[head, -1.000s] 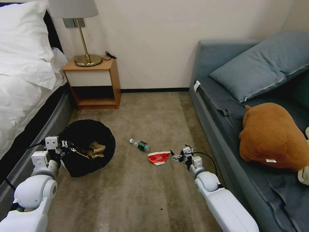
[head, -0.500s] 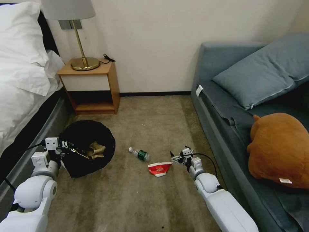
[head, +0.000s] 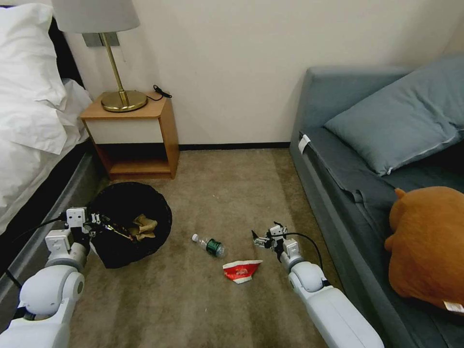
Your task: Pick up the trash bin, then pick up the garbage on the floor and place it into the trash bin.
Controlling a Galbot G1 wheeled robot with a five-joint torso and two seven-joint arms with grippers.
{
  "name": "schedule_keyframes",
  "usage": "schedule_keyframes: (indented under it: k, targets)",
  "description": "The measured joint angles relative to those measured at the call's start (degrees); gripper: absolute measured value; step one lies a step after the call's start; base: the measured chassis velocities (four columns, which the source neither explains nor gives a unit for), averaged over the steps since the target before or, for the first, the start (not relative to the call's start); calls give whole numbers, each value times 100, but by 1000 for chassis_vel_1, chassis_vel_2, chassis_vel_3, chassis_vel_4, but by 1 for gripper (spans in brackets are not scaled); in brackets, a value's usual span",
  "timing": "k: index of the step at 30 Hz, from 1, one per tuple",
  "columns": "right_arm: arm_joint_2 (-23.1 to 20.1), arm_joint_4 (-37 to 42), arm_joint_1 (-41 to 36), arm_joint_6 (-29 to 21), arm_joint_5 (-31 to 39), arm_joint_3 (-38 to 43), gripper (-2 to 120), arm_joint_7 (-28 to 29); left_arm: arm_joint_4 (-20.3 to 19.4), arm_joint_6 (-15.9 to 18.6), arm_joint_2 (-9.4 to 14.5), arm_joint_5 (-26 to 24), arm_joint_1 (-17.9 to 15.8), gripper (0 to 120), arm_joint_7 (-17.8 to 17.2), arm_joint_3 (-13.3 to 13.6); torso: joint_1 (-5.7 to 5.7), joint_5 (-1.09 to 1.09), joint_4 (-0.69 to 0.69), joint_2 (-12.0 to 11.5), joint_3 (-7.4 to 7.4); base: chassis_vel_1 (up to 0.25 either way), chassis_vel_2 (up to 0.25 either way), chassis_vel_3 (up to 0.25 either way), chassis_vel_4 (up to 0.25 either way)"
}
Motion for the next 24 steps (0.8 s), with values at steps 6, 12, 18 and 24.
schedule_keyframes:
  k: [6,12,18,24]
  targets:
    - [-74,33,57,-48,9,-216,100,-38,47,-15,-31,-1,-20,3,6,7,0,1,1,0,0,-103,117,108,-123]
    - [-281,96,286,-172,13,-728,100,-23,68,-15,-65,18,-74,3,11,23,0,1,-1,0,0,-46,66,54,-62]
    - [-419,160,726,-420,49,-1471,100,28,161,-49,-98,57,-66,3,25,27,0,1,1,0,0,0,0,0,0]
    - [-428,133,1390,-565,194,-2201,100,0,261,-116,-101,76,-23,3,28,-2,0,0,2,0,0,0,0,0,0]
